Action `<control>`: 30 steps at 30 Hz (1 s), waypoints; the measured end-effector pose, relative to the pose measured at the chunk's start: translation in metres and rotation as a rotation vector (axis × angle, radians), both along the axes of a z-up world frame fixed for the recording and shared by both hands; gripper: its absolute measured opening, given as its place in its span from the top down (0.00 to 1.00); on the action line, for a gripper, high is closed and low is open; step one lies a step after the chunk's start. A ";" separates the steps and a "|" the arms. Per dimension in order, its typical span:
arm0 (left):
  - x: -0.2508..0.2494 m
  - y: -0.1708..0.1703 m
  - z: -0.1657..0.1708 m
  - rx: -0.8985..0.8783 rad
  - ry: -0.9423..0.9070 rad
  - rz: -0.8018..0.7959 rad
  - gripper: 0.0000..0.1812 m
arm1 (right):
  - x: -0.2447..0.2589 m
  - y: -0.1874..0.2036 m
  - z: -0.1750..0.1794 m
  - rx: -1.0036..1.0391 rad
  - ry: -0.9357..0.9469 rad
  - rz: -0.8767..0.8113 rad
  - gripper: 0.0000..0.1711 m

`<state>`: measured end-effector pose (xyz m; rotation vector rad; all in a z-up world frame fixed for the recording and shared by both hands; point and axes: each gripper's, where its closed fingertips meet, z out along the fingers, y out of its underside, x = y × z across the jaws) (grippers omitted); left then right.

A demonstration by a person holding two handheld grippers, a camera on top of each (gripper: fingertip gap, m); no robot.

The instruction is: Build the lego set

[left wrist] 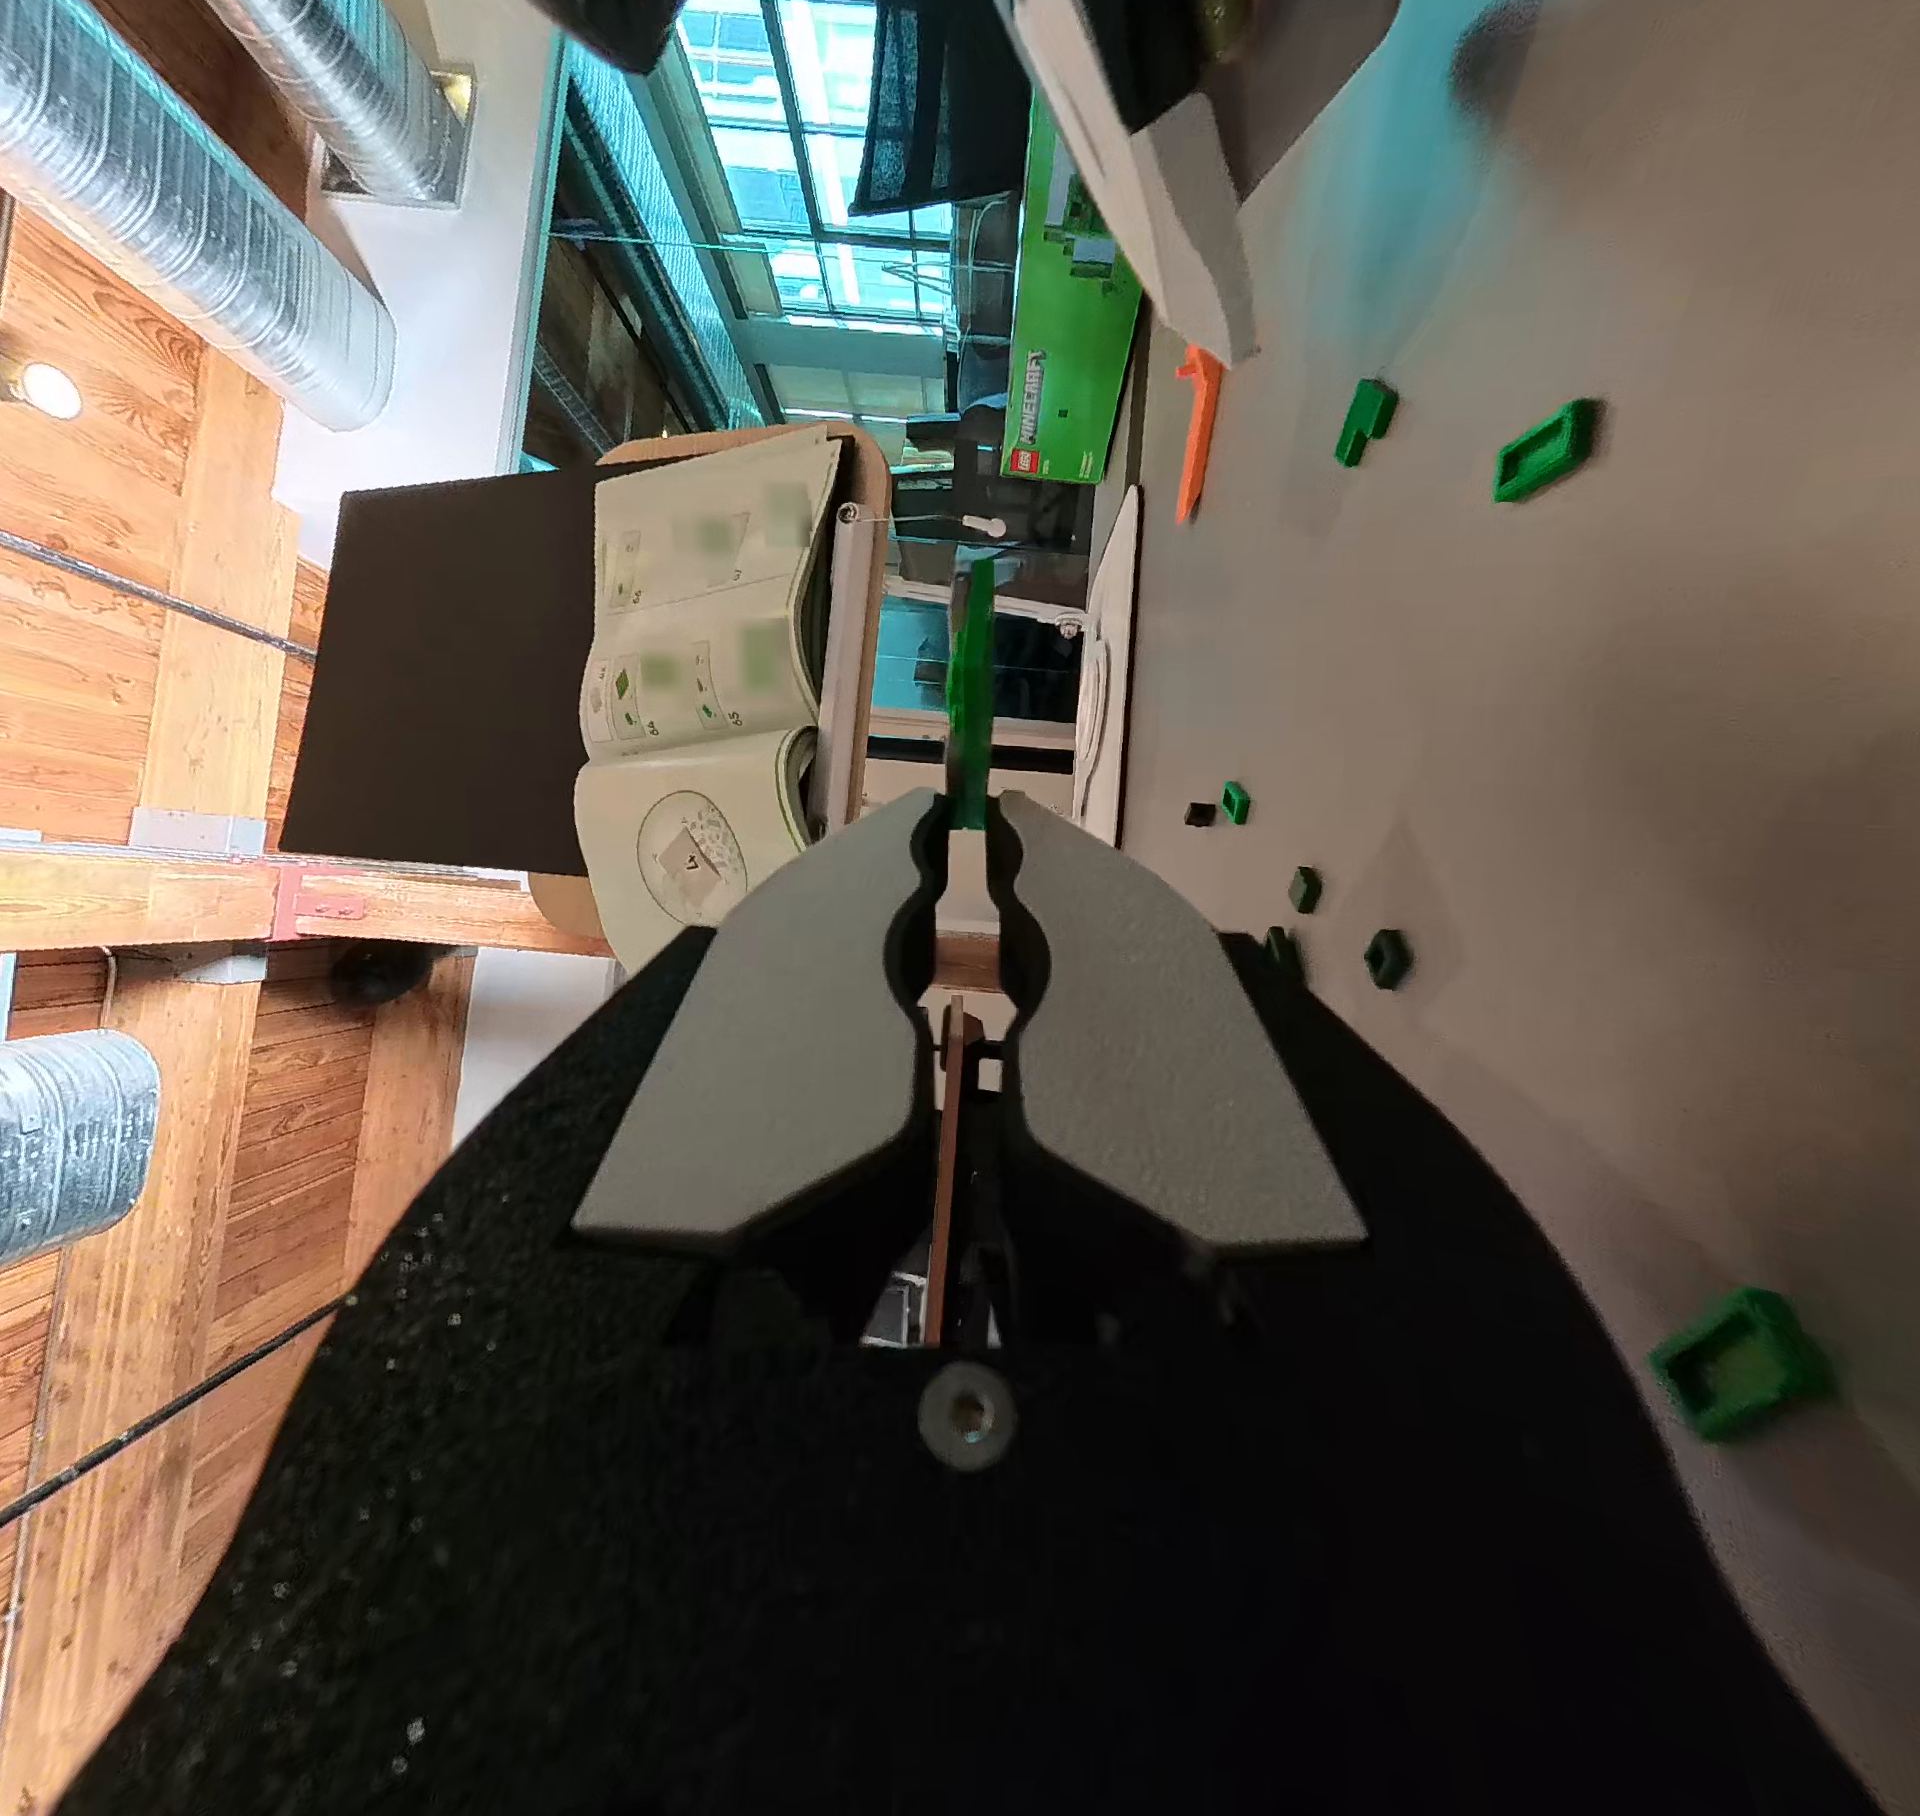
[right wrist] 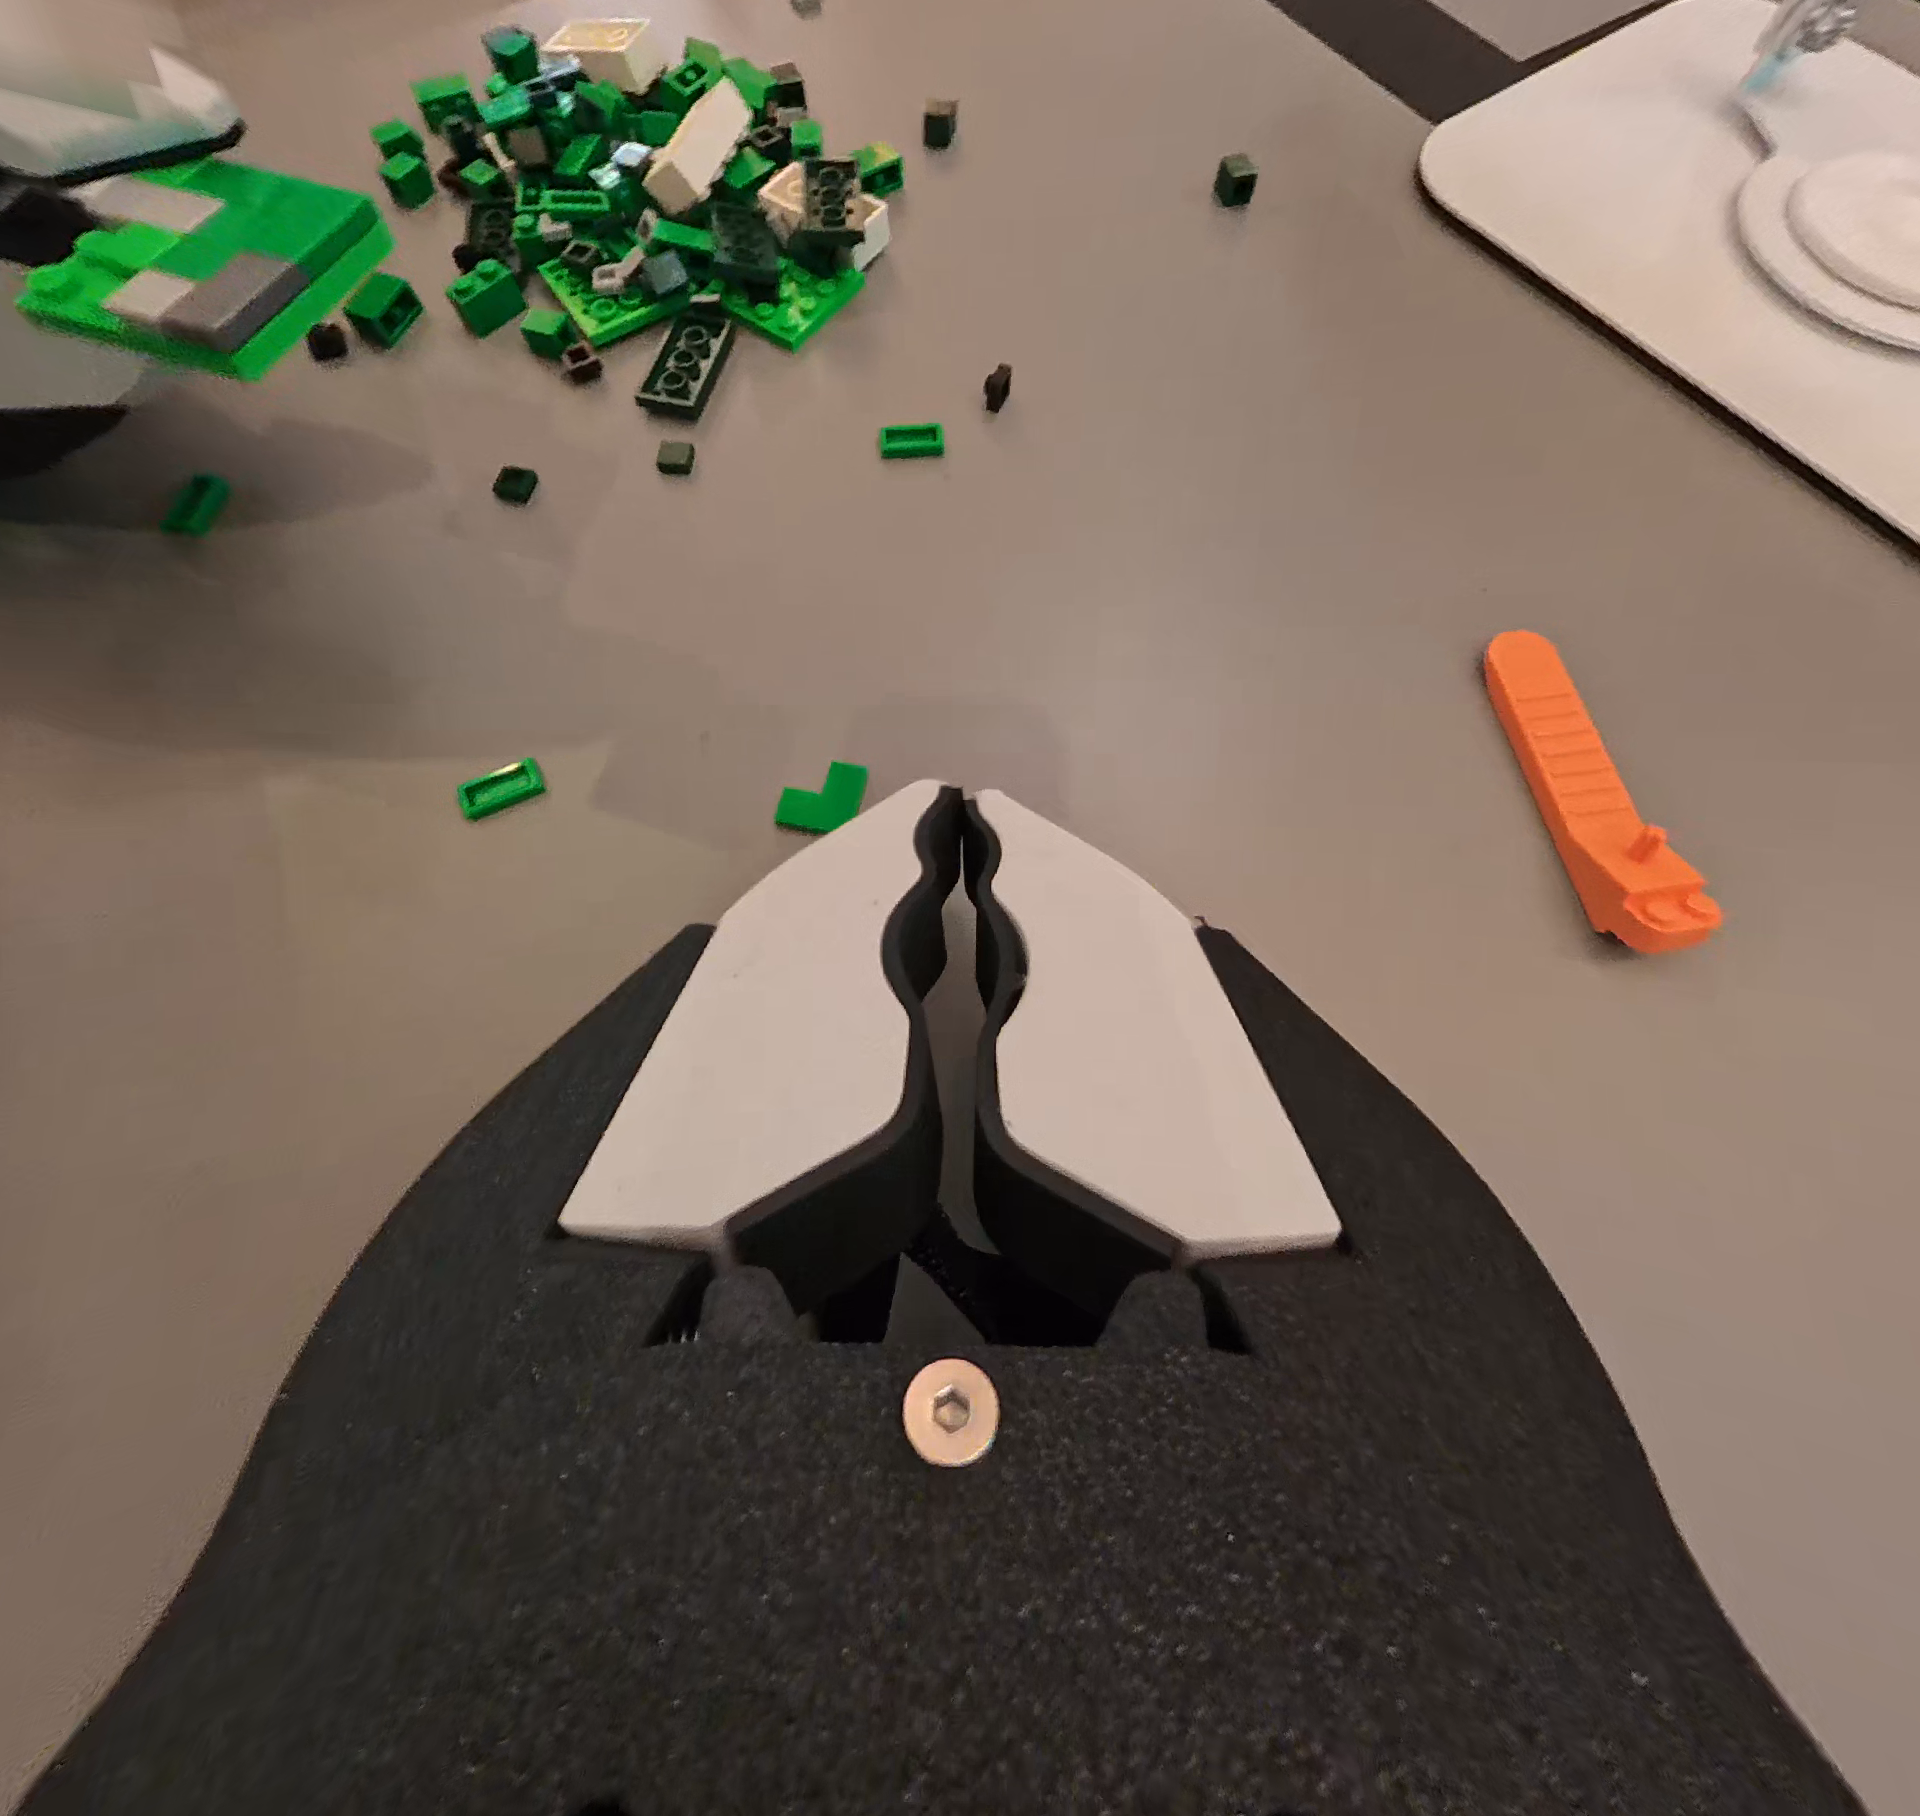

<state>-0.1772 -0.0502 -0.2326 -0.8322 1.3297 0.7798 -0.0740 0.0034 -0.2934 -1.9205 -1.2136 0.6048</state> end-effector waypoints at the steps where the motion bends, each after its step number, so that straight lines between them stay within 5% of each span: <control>1: -0.001 0.001 0.000 -0.005 -0.005 0.002 0.97 | 0.000 -0.002 -0.001 -0.008 -0.001 0.015 1.00; 18: 0.003 -0.001 -0.004 -0.011 0.017 -0.027 0.97 | -0.014 -0.014 -0.020 -0.160 -0.106 0.051 1.00; 23: 0.003 0.000 -0.005 -0.016 0.016 -0.028 0.97 | -0.025 -0.047 -0.017 -0.285 -0.085 0.210 1.00; 30: 0.004 -0.001 -0.007 -0.023 0.027 -0.036 0.97 | -0.023 -0.038 -0.010 -0.134 -0.074 0.252 1.00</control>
